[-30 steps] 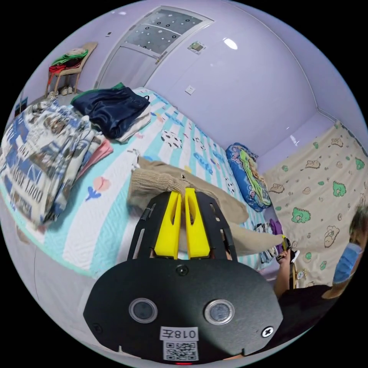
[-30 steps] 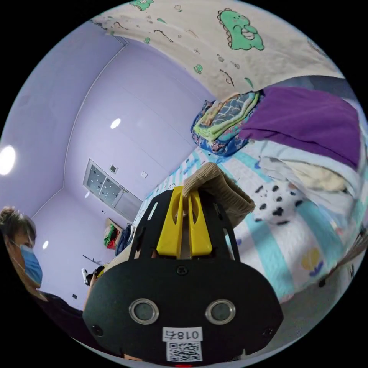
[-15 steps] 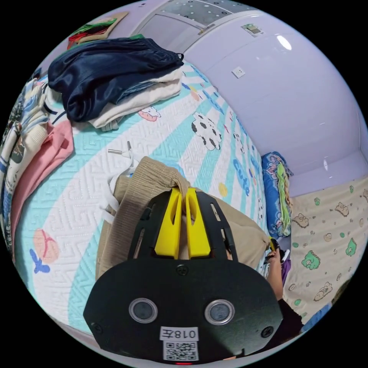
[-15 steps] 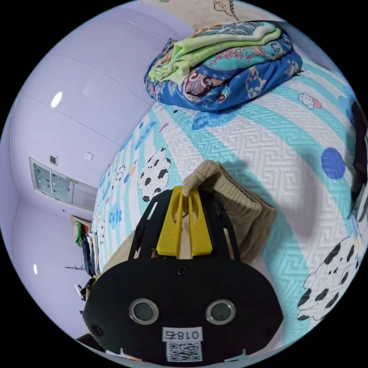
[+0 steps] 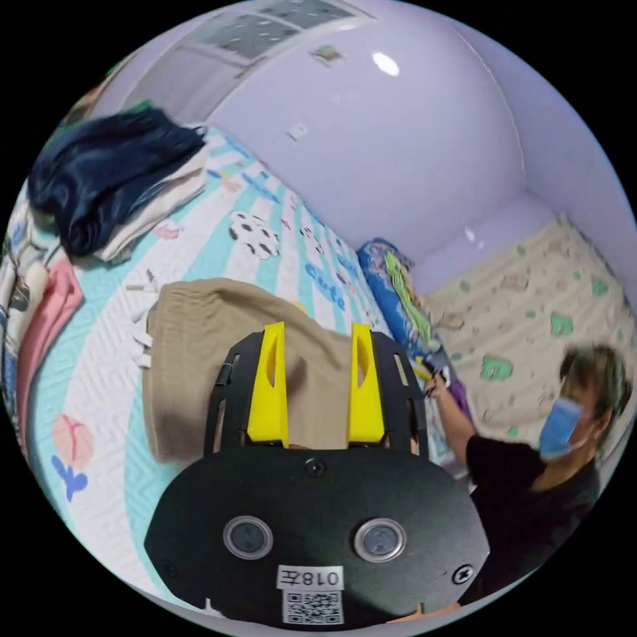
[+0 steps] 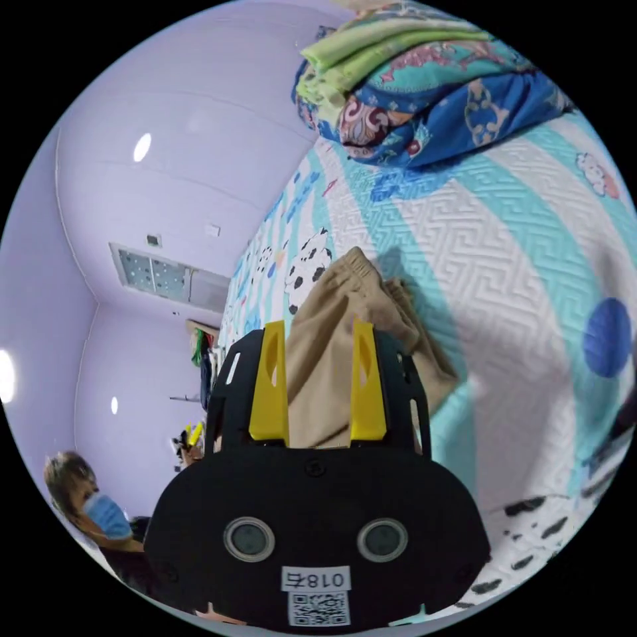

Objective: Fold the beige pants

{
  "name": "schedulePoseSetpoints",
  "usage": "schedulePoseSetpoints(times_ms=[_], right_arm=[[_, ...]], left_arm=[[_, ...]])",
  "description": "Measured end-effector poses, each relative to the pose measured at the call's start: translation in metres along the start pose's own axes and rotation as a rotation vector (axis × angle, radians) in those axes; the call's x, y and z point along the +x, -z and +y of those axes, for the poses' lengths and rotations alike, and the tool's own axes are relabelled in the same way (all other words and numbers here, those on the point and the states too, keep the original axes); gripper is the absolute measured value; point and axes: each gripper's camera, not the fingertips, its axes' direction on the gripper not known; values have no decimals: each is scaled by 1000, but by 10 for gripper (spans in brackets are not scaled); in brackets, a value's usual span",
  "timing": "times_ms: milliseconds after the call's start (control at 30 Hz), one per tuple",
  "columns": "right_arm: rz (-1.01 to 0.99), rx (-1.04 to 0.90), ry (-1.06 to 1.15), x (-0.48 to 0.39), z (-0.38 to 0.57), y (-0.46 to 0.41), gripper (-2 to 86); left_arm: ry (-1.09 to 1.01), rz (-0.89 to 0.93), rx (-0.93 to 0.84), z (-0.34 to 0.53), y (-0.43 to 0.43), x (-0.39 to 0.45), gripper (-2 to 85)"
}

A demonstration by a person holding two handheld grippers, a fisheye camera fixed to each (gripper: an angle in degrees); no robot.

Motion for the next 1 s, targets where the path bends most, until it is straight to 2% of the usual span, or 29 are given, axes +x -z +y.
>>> schedulePoseSetpoints(times_ms=[67, 167, 233, 367, 467, 600, 733, 833, 933, 1000], right_arm=[[82, 9, 16, 2, 19, 12, 146], [111, -26, -23, 20, 39, 5, 164], [93, -38, -60, 33, 44, -6, 172], [64, 113, -113, 36, 45, -4, 165], [125, 205, -73, 18, 42, 5, 154], [131, 117, -3, 5, 24, -22, 147], [140, 103, -35, 10, 11, -39, 141], [182, 83, -8, 1, 3, -47, 107], [284, 83, 49, -16, 1, -44, 28], [301, 94, 87, -28, 1, -31, 15]], left_arm=[[-123, -121, -133, 31, -9, 66, 136], [-241, -189, -222, 76, -37, 135, 136], [-305, -214, -235, 93, -50, 170, 136], [-394, -266, -221, 97, -61, 228, 136], [-413, -239, -247, 82, -61, 250, 135], [-518, -313, -257, 73, -62, 277, 135], [-556, -333, -316, 63, -67, 287, 136], [-585, -349, -334, 55, -60, 296, 135], [-603, -357, -346, 44, -50, 305, 135], [-604, -353, -346, 37, -43, 309, 135]])
